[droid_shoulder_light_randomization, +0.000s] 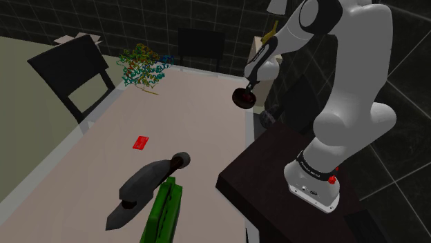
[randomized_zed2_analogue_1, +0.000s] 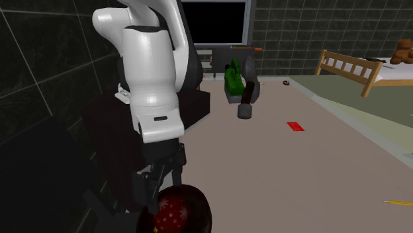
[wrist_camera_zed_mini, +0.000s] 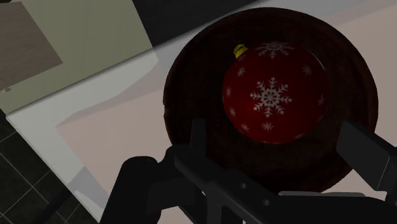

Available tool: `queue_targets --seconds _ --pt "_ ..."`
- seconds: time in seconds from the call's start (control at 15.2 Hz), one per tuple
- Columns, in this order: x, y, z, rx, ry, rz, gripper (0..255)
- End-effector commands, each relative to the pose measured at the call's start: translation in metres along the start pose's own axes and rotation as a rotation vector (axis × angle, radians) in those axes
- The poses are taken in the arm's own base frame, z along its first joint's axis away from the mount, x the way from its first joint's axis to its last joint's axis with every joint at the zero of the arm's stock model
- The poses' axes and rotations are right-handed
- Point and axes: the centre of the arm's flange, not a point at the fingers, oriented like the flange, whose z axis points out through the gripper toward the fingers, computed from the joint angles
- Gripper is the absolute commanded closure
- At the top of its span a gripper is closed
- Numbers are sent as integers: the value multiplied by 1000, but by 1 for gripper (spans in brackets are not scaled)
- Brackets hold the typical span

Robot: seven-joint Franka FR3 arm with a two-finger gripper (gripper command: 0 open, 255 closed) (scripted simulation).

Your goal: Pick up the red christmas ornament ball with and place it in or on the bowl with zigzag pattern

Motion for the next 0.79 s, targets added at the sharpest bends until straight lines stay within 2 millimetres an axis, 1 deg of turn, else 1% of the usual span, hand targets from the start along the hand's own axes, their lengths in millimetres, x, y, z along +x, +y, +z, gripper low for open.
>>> queue_targets --seconds 0.0,0.2,0.4,0.46,0.73 --pt "0 0 0 0 0 0 0" --pt "0 0 0 0 0 0 0" --pt "0 0 -40 0 0 0 0" --pt "0 0 -50 0 0 0 0" --pt "0 0 -50 0 0 0 0"
